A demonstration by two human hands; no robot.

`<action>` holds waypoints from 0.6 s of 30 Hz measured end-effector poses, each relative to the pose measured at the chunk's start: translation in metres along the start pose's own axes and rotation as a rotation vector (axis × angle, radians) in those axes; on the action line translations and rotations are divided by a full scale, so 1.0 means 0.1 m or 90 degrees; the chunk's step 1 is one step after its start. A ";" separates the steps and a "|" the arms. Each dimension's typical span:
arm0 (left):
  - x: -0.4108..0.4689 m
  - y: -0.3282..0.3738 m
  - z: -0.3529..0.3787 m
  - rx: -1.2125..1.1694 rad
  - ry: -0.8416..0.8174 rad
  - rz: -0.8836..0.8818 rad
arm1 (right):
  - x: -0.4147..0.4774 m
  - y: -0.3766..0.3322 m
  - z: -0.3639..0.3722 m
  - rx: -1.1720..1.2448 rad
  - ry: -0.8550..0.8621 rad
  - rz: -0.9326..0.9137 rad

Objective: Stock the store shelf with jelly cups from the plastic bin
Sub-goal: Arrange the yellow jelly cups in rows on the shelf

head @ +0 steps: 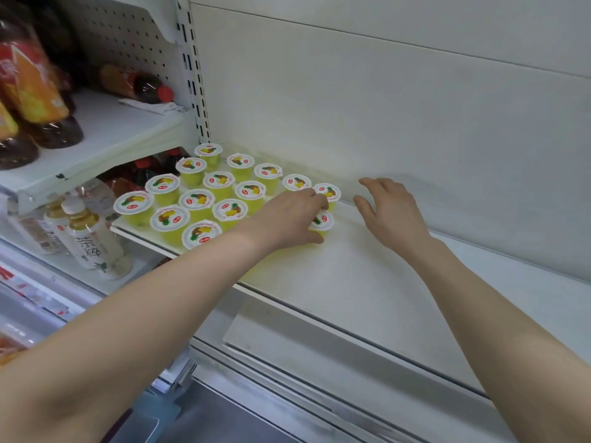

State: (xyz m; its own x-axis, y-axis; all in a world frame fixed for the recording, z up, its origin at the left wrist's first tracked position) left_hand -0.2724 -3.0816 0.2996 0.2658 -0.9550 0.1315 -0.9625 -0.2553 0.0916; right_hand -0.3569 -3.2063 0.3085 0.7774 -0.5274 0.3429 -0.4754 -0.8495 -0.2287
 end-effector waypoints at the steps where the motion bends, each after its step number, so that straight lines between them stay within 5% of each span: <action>1: -0.01 0.00 0.00 0.007 -0.001 -0.001 | 0.00 -0.02 -0.03 -0.004 0.004 -0.001; 18: -1.23 -0.90 -0.90 0.053 0.192 -0.015 | -0.33 -1.69 -0.39 -0.092 0.062 -0.166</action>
State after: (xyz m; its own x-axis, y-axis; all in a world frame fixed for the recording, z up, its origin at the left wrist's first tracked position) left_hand -0.2132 -2.9277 0.3641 0.2799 -0.8643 0.4179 -0.9537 -0.3001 0.0180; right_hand -0.3184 -3.0458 0.3708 0.8410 -0.2839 0.4605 -0.3242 -0.9460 0.0088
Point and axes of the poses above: each hand's wrist, its own x-axis towards the middle knuckle, its own z-axis out of the palm, y = z × x, the point moved 10 cm from there along x, towards the middle knuckle, and after that the axes turned 3 degrees about x, right-handed, at the moved point
